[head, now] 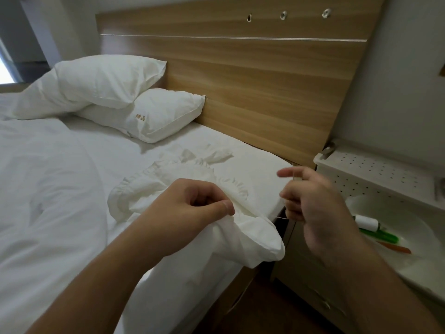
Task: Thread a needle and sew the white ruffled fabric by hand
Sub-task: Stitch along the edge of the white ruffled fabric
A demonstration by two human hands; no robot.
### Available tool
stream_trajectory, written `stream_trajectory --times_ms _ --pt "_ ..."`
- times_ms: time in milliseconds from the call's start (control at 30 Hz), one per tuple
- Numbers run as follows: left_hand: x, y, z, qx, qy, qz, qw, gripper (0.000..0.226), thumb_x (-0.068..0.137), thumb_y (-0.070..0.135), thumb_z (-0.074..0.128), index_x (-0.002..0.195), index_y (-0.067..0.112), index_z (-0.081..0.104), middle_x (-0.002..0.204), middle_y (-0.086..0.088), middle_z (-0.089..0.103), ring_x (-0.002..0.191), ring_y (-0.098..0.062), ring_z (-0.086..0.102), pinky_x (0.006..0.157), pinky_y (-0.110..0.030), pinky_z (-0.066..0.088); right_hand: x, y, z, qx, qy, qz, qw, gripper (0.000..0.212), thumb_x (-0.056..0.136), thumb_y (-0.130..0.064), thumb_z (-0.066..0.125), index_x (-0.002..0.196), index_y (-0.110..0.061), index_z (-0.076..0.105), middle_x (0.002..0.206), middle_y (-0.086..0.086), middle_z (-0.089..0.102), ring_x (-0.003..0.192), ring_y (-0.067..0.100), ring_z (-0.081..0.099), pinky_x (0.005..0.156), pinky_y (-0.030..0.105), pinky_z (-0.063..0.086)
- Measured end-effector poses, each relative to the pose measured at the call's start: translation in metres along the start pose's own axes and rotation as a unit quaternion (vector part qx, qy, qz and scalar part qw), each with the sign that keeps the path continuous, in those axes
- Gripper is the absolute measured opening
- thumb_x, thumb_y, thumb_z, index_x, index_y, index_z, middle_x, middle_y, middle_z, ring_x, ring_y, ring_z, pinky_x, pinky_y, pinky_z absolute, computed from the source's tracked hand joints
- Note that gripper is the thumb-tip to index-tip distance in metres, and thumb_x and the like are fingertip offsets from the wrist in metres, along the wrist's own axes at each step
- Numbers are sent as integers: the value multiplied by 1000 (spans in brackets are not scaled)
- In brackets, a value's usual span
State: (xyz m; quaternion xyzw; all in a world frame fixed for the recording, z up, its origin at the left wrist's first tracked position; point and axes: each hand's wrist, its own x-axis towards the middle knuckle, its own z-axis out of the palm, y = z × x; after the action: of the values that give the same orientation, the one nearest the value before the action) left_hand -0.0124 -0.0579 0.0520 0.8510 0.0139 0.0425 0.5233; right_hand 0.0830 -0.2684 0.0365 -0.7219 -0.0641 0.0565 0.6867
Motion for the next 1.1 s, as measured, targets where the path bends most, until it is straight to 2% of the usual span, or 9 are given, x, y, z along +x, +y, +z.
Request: stream_trajectory --times_ms 133,200,300,400,500,600,733,933,1100 --pt "2 0 2 3 5 6 1000 14 98 31 76 86 29 84 86 0 80 90 -28 75 94 -58 58 -14 -11 8 -56 -199 -91 974 19 90 -15 73 106 -25 76 59 3 42 55 19 38 50 27 35" --pt "2 0 3 -3 1 20 1000 14 94 38 75 88 29 84 84 -3 80 89 -32 75 91 -61 57 -19 -10 15 -126 -233 -114 958 7 93 -23 75 99 -25 77 59 4 44 55 19 40 52 30 35" --pt "2 0 2 -8 2 23 1000 16 90 39 74 88 27 84 84 -6 79 89 -36 74 90 -62 56 -19 -3 22 -183 -184 -159 953 8 92 -25 76 85 -21 75 56 2 49 53 11 43 54 30 40" --pt "1 2 1 -3 3 11 1000 21 85 44 71 88 28 84 86 -5 80 91 -33 75 94 -61 57 -15 -1 20 -143 -135 -147 969 13 92 -19 76 79 -16 72 62 13 53 56 17 46 57 34 44" --pt "1 4 1 1 2 -3 1000 15 92 38 75 86 28 84 86 -5 80 94 -34 74 97 -61 56 -12 0 18 -109 -85 -135 981 16 92 -16 75 77 -17 71 65 13 60 57 17 50 56 31 44" --pt "0 4 0 7 5 -17 1000 17 97 28 75 83 27 84 86 -2 80 93 -29 74 98 -55 57 -9 5 18 -109 -22 -122 986 16 93 -17 75 77 -19 72 66 2 66 56 6 55 57 24 46" --pt "1 5 -1 5 6 -30 1000 17 96 27 73 82 26 84 86 -1 80 93 -26 74 99 -51 57 -4 11 16 -129 31 -111 985 15 94 -19 73 79 -21 72 68 -6 68 65 3 63 54 13 46" --pt "1 2 -3 -23 -5 -20 1000 18 85 38 73 81 24 83 85 -2 78 96 -32 71 88 -39 53 3 19 13 -151 94 -89 980 17 94 -15 71 78 -19 71 69 -2 68 71 14 65 65 32 56" --pt "1 2 -5 -33 -14 -11 999 19 92 32 72 78 23 81 78 5 75 78 -9 68 82 -32 50 11 27 10 -179 116 -71 974 17 94 -15 71 78 -18 71 72 -3 69 74 14 65 65 27 51"
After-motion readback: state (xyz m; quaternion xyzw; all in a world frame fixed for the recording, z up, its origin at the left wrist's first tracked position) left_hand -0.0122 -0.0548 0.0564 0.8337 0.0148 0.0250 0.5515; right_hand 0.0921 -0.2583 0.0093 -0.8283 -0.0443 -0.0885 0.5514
